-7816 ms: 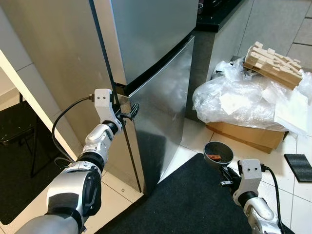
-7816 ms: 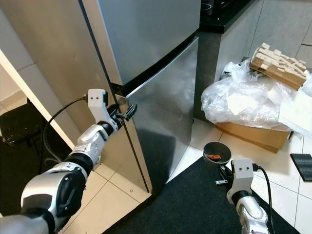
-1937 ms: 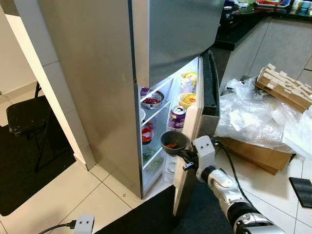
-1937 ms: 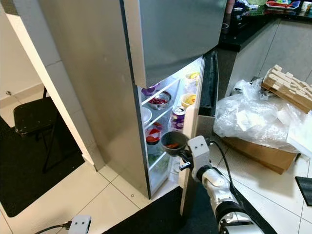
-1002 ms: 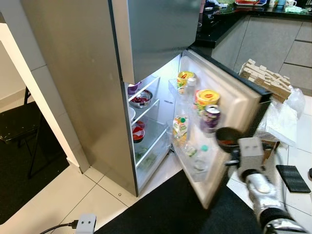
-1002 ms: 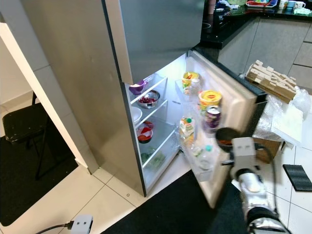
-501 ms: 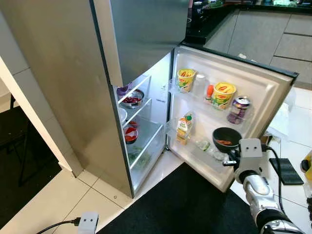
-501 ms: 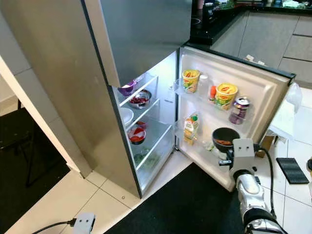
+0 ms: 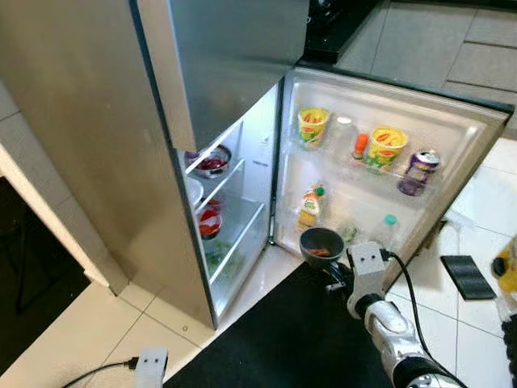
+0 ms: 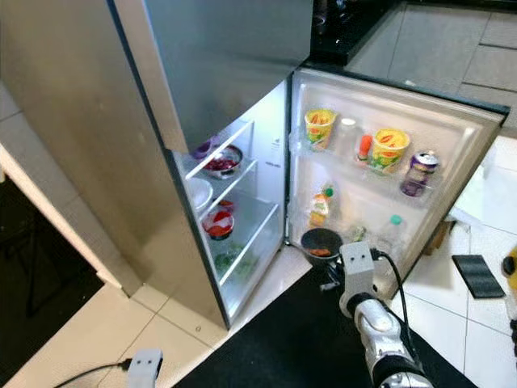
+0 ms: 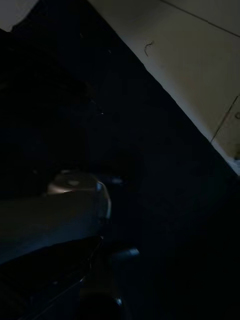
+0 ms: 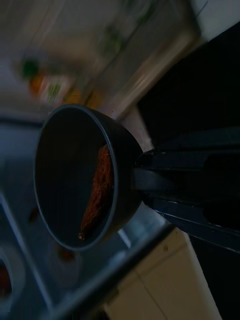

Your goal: Restocking fridge

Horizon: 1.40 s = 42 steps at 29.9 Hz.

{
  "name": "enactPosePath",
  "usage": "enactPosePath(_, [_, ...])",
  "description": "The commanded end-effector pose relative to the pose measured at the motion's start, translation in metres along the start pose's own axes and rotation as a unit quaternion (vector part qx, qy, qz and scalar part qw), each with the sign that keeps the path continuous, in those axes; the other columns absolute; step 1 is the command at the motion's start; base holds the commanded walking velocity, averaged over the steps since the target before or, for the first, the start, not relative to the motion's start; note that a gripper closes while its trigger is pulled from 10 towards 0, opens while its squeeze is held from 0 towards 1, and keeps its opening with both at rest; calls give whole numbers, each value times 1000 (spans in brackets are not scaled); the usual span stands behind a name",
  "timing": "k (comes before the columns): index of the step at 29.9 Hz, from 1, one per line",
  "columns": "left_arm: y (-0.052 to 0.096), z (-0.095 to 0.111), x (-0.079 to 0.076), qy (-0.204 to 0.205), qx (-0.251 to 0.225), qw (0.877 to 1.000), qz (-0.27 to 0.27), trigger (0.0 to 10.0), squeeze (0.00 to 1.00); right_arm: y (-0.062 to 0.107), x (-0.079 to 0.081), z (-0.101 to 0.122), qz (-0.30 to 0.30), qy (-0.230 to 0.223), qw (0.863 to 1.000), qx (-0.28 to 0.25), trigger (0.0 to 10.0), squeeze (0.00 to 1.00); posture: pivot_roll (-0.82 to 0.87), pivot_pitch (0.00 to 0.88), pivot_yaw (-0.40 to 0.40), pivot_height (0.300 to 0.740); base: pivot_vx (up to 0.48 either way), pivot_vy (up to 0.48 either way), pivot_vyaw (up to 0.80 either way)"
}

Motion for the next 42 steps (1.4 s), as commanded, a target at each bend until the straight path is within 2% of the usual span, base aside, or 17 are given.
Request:
enactPosePath(1, [1, -7, 1, 8, 13, 1000, 4, 10000, 0, -4, 4, 7, 11, 2, 1000, -16, 10000, 0, -88, 0, 10, 740, 0, 0, 800])
enactPosePath(14, [-1, -4, -2, 10, 15, 1000, -2, 10000, 0, -6, 7, 11, 29, -1, 999, -23, 10000, 0, -88, 0, 12, 740, 0, 0, 795])
enactPosePath(21, [-1, -6, -4, 9, 21, 1000, -6, 10000, 0, -4, 15, 4, 40, -3, 999, -11, 10000, 0, -89, 0, 20, 740, 0, 0, 794])
enactPosePath(25, [-1, -7, -4, -7, 29, 1000, -5, 10000, 0, -4, 16, 3, 42, -6, 999, -10, 10000, 0, -90, 0, 25, 740, 0, -440, 794])
enactPosePath(30, [-1, -6, -3, -1, 26, 1000, -2, 10000, 0, -4, 16, 4, 42, -7, 999, -12, 10000, 0, -89, 0, 28, 740, 0, -408, 794])
enactPosePath(42, [-2, -2, -3, 3, 20, 1000, -2, 10000, 0, -6, 19, 6, 44, -8, 999, -16, 10000, 0, -90, 0, 34, 740, 0, 0, 794])
Point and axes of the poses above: a point about 5 cm out from each wrist's last joint towards the gripper, its own y axis pointing back from the gripper into the wrist, its own z axis along the axis of the wrist's last joint, x = y × z, the point moved 1 cm from there along -y, pointing out of the wrist towards the gripper, and after that the axes turned 12 degrees about y, right-handed, at the moved point
